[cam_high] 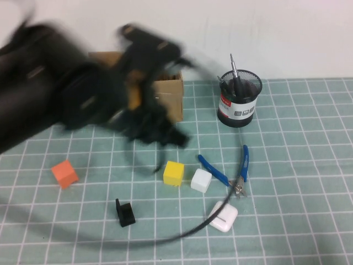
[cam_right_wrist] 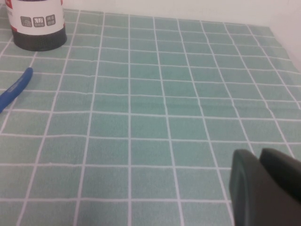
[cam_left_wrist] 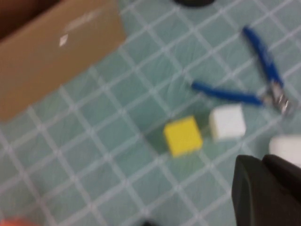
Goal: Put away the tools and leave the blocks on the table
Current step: Pick up the pliers from the table
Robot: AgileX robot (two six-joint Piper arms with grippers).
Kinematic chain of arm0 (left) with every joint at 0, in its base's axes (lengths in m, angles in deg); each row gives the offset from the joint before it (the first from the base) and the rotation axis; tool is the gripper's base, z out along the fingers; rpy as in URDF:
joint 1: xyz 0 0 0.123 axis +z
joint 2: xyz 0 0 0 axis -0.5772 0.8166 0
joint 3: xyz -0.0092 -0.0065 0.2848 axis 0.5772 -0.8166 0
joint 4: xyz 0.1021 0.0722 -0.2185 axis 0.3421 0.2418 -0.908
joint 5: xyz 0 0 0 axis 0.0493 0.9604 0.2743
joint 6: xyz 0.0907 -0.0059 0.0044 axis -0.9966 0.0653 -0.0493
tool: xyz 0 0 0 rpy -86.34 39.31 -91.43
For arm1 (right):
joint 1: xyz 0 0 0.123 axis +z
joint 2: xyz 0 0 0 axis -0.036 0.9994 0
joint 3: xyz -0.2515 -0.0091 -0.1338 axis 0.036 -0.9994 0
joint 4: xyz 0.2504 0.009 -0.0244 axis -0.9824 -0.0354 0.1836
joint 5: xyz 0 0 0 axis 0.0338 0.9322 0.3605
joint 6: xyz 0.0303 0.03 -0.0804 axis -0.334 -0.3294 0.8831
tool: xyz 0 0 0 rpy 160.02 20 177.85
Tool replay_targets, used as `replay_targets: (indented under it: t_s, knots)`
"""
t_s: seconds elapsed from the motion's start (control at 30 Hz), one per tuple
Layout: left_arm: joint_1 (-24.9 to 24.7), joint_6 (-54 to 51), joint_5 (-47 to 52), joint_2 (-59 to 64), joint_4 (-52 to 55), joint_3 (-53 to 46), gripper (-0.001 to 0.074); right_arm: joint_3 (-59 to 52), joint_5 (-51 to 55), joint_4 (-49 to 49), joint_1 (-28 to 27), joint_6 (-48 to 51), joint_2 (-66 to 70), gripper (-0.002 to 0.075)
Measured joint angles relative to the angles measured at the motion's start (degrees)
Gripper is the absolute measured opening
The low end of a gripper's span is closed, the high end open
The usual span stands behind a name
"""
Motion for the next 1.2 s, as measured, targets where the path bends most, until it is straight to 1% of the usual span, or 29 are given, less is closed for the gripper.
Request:
replay_targets:
  t_s: [0.27, 0.43, 0.5, 0.63, 0.97, 1.03, 1.1, 1.2]
  knots:
    - [2.06, 6.08, -7.36, -19.77, 1.4, -23.29, -0.0001, 0.0, 0.0, 0.0, 0.0, 0.0, 0.0, -0.0007]
    - [2.15, 11.28, -11.26, -32.36, 3.76, -32.9, -0.0001, 0.0, 0.0, 0.0, 0.0, 0.0, 0.0, -0.0007]
    - [2.15, 12.0, -11.5, -35.71, 4.49, -34.86, -0.0001, 0.0, 0.0, 0.0, 0.0, 0.0, 0.0, -0.0007]
    - [2.15, 12.4, -8.54, -39.73, 5.39, -35.85, -0.0001, 0.0, 0.0, 0.0, 0.0, 0.0, 0.0, -0.0007]
    - [2.15, 12.61, -3.56, -40.67, 7.53, -36.19, -0.0001, 0.0, 0.0, 0.0, 0.0, 0.0, 0.0, -0.0007]
    - [2.27, 11.79, -5.13, -41.84, 8.08, -37.3, -0.0001, 0.0, 0.0, 0.0, 0.0, 0.0, 0.0, -0.0007]
    - [2.88, 9.25, -9.32, -44.85, 7.28, -39.38, -0.0001, 0.0, 0.0, 0.0, 0.0, 0.0, 0.0, -0.0007]
    - [6.13, 1.55, -17.19, -51.17, 1.91, -44.86, -0.0001, 0.0, 0.0, 0.0, 0.0, 0.0, 0.0, -0.0007]
